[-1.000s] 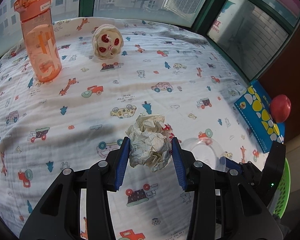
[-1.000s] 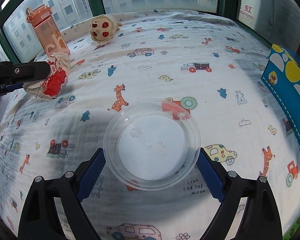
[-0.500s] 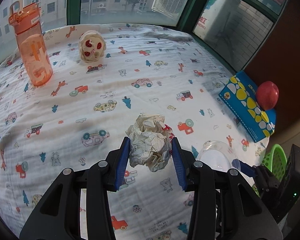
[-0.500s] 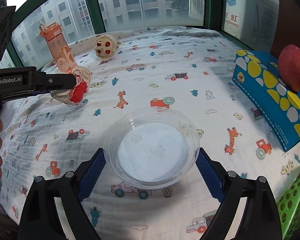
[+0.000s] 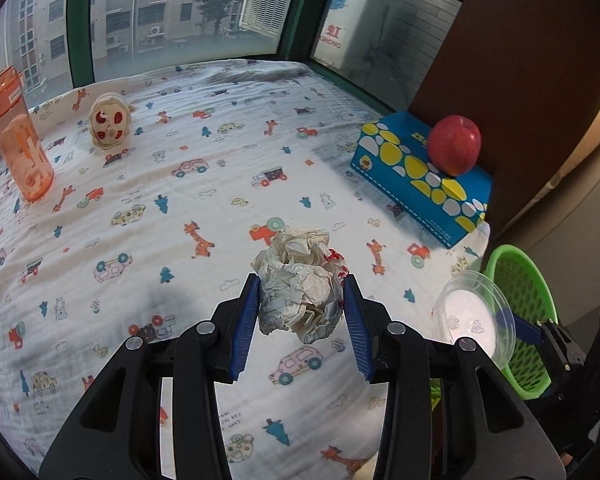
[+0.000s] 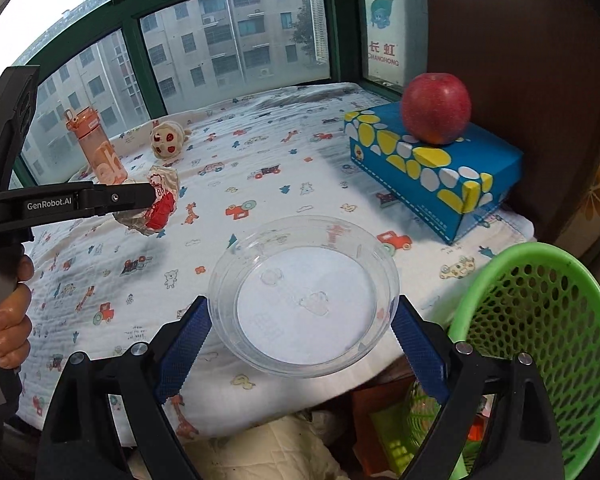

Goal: Collect trash
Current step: 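Carry the foil ball with the left tool over the green wastebasket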

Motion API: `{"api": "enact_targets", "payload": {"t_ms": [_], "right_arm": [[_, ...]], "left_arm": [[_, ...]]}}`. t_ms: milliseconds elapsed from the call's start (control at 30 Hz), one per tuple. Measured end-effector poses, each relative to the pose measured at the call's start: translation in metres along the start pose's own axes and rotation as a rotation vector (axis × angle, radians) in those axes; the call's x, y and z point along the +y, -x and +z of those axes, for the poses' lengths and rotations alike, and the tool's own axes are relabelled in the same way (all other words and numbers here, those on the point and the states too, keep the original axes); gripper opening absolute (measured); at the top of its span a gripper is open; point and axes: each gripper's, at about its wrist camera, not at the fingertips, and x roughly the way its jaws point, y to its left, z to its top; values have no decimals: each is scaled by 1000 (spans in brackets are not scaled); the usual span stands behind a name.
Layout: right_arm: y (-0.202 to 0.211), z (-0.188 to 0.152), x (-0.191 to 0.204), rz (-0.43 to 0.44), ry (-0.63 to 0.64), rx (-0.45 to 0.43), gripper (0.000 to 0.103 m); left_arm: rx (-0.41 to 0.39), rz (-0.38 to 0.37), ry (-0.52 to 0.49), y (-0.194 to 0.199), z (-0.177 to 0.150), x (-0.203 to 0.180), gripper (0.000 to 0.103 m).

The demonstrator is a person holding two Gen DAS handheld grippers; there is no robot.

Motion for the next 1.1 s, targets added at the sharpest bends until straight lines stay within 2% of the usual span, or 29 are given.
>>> {"api": "enact_targets", "payload": {"t_ms": [333,767,1100], "right_arm": [[47,-31,-70,-108,-131,-34,87],[80,-64,-147,-245,-277,-39,87],[97,-82,-180,-261,-359,-52,88]], "left_arm": [[19,-66,-104,-6,-7,-67,41],[38,-138,-224,-14,-9,-148,41],[78,-183,-303,-27,-17,-201,41]]}}
